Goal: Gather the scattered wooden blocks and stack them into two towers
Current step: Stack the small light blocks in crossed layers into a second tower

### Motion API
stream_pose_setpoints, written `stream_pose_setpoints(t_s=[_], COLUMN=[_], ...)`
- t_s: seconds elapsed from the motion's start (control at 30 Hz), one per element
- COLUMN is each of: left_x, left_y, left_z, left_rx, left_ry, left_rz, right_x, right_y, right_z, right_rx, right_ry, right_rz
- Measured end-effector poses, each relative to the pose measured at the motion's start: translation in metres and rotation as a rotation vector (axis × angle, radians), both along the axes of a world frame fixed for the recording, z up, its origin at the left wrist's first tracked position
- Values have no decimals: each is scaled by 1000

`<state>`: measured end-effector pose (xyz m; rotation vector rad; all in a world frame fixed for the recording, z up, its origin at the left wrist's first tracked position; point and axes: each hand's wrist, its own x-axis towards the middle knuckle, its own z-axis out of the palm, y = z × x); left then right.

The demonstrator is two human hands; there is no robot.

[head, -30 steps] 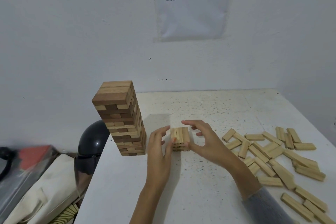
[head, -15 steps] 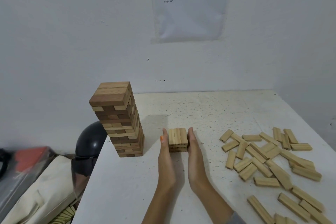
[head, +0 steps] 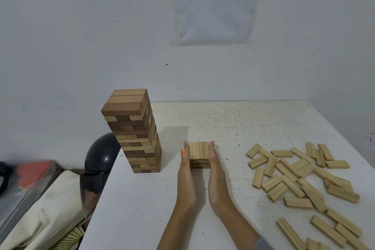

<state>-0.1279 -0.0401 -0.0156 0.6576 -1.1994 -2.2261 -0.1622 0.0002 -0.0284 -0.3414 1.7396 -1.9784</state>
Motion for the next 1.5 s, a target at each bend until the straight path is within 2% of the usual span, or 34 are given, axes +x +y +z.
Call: stream_pose_setpoints(t_s=[0.17,0.27,0.4,0.8,0.97,1.1,1.23,1.5], left_x=[0,2,0,0,4,14,25,31], left_y=[-5,-5,-4,-6,-5,5,15,55], left_z=[-1,-2,-6,-6,-2,7,22,39], left_rx=[13,-10,-56,-48,-146,-73,-299,-491], left_ry=[48,10,-11,-10,-80,-13,-119,-49], left_rz=[-79,-85,14,-33,29,96,193,133], right_x=[2,1,2,2,0,1,-2,-2], right_y=[1,1,2,2,6,19,40,100], right_z=[6,5,4,4,9,15,25,46], right_rx=[-8,-3,-3,-8,-40,-19,-46,-13], right_ry=[15,-3,7,33,-17,22,103,238], right_rz=[-5,12,4,-10,-49,-52,-132,-226])
